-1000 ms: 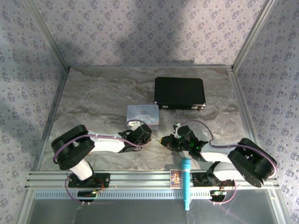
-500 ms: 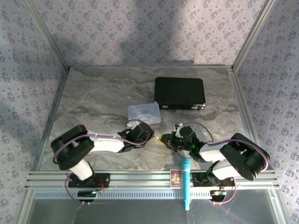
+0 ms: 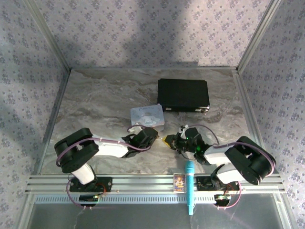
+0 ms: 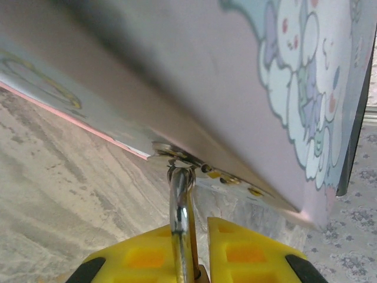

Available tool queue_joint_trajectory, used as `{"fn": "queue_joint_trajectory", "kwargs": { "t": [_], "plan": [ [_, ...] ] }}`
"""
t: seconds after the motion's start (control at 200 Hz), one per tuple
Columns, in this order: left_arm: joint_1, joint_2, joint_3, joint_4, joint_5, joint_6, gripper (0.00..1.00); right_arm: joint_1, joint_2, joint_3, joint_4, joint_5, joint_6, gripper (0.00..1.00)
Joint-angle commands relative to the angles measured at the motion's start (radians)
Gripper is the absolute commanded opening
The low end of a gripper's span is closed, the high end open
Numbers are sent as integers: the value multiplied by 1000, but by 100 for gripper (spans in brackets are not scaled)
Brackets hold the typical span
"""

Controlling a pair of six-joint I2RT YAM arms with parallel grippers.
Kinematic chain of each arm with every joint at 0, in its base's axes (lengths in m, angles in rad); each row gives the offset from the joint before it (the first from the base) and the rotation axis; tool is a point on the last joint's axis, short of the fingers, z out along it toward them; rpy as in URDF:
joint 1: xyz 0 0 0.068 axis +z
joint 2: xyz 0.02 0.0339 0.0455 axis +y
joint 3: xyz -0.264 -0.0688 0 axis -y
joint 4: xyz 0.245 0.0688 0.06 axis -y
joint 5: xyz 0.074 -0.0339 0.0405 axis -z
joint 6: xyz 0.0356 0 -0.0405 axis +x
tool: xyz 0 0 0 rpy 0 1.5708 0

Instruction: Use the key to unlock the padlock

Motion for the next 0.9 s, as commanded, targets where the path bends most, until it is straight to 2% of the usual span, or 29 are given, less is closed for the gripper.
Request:
{"fn": "queue_joint_trajectory", "kwargs": {
  "t": [0.0,0.225,0.51,0.795,0.895],
  "plan": [
    [-6,26,-17,88,14,-106,0,-7,-7,23,-4,-15,4,0],
    [-22,42,-8,123,39,-125,0,-12,26,30,24,-18,8,0],
    [-34,33,-8,73,23,-132,0,-14,29,24,33,11,7,0],
    [-38,-13,58,-155,-53,-122,0,-15,-7,15,-44,21,-5,0],
    [-39,-16,63,-173,-59,-118,0,-15,-7,20,-31,17,-11,0]
  ]
}}
